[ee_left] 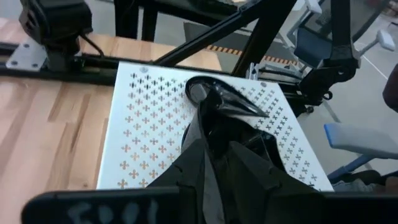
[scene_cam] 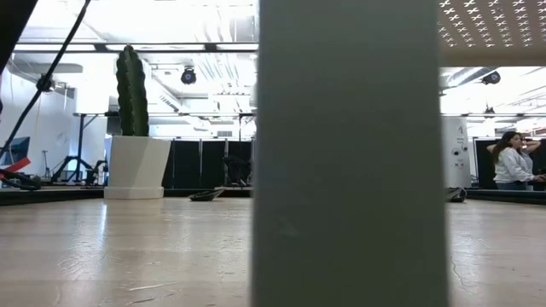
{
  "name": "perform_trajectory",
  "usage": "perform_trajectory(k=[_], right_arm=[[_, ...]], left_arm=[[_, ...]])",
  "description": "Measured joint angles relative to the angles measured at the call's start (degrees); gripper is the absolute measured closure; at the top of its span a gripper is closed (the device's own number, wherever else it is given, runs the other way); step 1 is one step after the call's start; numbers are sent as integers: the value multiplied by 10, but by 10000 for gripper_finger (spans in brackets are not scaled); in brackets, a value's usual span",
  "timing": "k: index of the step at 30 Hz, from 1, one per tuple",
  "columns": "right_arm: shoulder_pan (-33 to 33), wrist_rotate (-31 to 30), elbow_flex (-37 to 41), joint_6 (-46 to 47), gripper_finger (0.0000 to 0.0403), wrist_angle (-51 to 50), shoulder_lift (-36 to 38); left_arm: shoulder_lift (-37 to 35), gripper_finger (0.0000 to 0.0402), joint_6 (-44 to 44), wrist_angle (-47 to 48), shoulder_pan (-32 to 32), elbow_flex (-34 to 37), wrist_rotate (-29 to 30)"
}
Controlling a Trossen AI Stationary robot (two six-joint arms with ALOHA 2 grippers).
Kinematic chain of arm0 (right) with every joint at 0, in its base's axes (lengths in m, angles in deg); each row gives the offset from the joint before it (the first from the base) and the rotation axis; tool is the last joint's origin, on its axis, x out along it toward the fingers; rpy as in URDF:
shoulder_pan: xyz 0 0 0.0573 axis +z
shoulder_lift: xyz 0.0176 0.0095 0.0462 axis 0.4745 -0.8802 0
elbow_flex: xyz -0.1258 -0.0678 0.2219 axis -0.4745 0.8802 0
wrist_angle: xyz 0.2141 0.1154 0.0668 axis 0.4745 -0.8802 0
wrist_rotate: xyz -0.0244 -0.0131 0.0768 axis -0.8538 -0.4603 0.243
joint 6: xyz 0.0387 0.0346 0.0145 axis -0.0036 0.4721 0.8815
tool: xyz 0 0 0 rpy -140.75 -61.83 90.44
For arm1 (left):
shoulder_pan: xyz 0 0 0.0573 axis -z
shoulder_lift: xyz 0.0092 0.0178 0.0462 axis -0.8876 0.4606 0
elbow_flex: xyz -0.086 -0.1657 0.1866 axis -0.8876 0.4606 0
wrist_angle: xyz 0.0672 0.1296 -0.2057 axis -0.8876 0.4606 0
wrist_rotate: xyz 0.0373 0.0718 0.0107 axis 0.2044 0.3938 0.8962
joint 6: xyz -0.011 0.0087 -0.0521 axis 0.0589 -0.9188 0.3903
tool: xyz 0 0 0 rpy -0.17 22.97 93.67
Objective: Pick & Place Mini shaped plates
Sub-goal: Stack the distorted square plate on top of the distorted square plate on the shelf
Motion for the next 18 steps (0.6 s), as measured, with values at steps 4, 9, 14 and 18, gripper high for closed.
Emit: perform_trajectory(k=[4, 9, 14, 18], right_arm=[[0, 0, 0, 0, 360, 0, 0], [0, 0, 0, -2, 360, 0, 0], [0, 0, 0, -5, 360, 0, 0], [0, 0, 0, -5, 360, -1, 0]], left_arm=[[-1, 337, -28, 11, 0, -18, 0], [-2, 338, -97, 1, 0, -24, 4], [-1, 345, -130, -4, 0, -14, 54], [0, 354, -133, -8, -1, 0, 61]])
